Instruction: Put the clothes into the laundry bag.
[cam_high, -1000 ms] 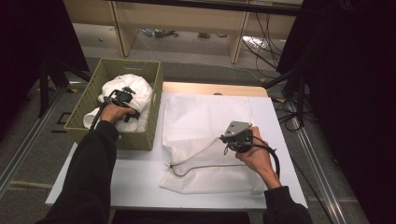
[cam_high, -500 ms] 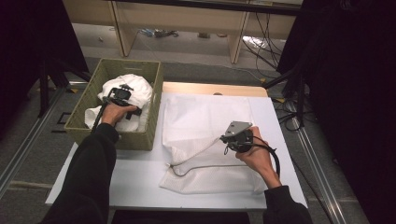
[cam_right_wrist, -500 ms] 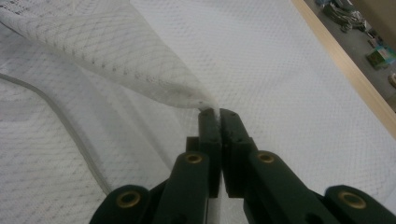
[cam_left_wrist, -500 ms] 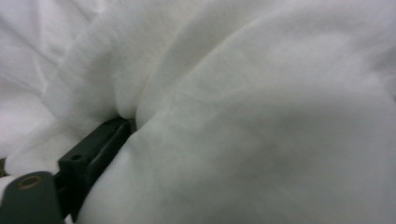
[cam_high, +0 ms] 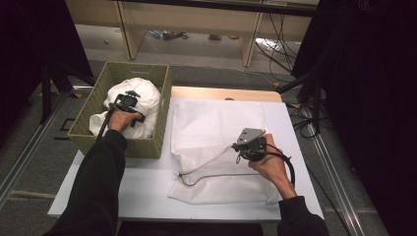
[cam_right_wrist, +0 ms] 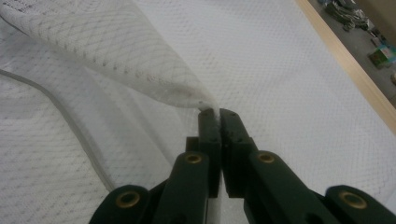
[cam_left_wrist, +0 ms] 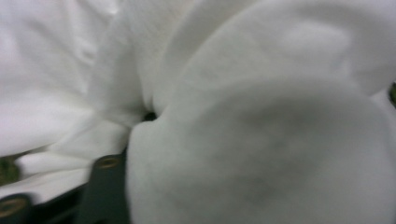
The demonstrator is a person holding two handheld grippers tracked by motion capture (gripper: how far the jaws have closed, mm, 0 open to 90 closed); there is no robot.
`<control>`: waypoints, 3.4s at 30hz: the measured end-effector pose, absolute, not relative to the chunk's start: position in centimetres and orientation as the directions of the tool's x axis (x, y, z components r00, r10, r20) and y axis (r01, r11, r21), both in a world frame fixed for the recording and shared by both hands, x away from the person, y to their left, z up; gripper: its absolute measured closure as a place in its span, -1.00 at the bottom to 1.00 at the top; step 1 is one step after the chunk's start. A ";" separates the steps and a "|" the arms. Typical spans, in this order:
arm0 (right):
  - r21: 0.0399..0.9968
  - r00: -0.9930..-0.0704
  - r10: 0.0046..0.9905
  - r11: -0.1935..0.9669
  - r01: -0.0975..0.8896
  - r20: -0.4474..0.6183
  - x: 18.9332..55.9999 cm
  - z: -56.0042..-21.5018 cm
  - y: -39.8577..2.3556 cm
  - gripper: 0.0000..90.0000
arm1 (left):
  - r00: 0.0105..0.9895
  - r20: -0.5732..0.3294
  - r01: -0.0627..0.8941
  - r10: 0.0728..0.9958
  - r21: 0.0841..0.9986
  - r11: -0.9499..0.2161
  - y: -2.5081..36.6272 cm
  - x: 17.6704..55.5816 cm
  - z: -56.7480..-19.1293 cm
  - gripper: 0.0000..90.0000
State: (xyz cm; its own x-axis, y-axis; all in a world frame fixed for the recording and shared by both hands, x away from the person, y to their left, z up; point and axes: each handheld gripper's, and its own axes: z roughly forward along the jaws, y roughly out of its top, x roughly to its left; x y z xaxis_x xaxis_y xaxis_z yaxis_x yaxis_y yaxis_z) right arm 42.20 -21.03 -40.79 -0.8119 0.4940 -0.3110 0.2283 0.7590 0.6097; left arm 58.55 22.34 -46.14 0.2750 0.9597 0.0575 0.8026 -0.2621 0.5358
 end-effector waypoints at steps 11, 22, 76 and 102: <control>0.621 -0.799 0.515 0.746 0.241 -0.309 42.1 -40.8 -21.4 0.98 | 0.285 0.077 0.782 0.955 0.558 -0.278 22.3 58.4 -45.5 0.36; 0.617 -0.793 0.529 0.742 0.260 -0.303 42.2 -40.8 -21.6 0.98 | 0.250 -0.011 0.718 0.968 0.673 -0.178 22.9 57.6 -42.5 0.42; 0.663 -0.775 0.565 0.700 0.266 -0.285 44.1 -40.4 -22.5 0.99 | 0.863 -0.238 0.409 0.446 0.847 -0.340 14.2 37.1 -31.4 0.39; 0.733 -0.776 0.580 0.636 0.241 -0.248 44.7 -38.7 -23.1 0.99 | 0.929 -0.313 0.371 0.200 0.787 -0.492 8.1 32.6 -37.1 0.38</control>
State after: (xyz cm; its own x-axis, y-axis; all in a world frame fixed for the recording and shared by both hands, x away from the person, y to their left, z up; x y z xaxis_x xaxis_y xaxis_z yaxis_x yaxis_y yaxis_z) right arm 44.68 -23.08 -38.66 -0.7762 0.5796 -0.2482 0.2410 0.6365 0.7327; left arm 32.60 8.12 -37.12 0.9286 0.1999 -0.3126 0.3711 -0.4925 0.7873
